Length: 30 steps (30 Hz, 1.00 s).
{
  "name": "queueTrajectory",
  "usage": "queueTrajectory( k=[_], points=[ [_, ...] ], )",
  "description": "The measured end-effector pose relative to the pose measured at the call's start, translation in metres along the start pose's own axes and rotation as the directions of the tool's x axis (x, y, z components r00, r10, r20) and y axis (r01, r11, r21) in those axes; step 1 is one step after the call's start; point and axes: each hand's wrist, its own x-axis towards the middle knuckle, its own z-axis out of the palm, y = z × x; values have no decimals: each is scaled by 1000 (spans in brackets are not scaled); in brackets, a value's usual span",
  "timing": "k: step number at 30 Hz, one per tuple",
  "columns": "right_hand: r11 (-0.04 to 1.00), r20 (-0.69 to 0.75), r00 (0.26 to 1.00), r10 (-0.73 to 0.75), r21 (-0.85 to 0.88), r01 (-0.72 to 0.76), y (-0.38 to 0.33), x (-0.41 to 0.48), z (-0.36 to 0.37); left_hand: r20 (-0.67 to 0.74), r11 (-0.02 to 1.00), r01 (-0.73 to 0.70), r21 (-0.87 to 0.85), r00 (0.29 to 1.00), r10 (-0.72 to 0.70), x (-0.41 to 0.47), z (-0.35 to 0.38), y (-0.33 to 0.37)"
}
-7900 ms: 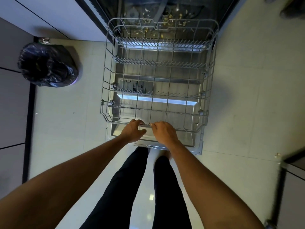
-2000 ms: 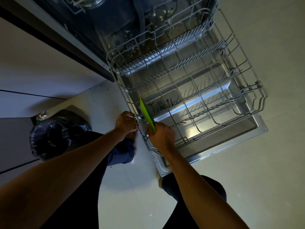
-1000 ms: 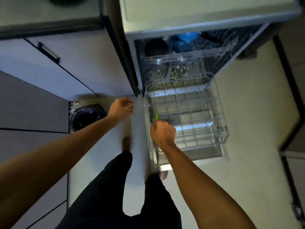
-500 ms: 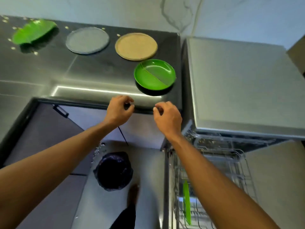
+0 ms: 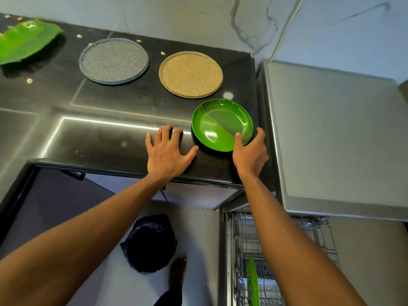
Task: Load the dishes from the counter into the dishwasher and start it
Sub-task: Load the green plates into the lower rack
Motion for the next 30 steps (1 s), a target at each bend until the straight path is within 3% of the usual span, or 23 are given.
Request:
queueTrajectory(
  k=[9,16,20,23,26,30],
  points=[
    [998,-48,996,-70,-5,70,4,-1,1,4,1000,21,-1,1000,-21,1,-2,1],
    [974,-24,995,97,209,-90,9,-3,-7,4,999,-1,-38,1000,1,-1,-4,0],
    [940,17,990,139,313,-137,16,-19,-15,-58,987,-41,-153,998,33,-1,-7,-1],
    [933,8,993,117,342,-113,30,-39,-23,-119,895,-4,-445,991,-55,-6,-13,-2],
    [933,28,998,54,354,-60,57,-67,-35,60,664,194,-722,974,-220,-33,-16,16],
    [924,43,999,31,379,-45,107,-109,-54,90,625,185,-758,979,-181,-88,-5,42]
  ],
)
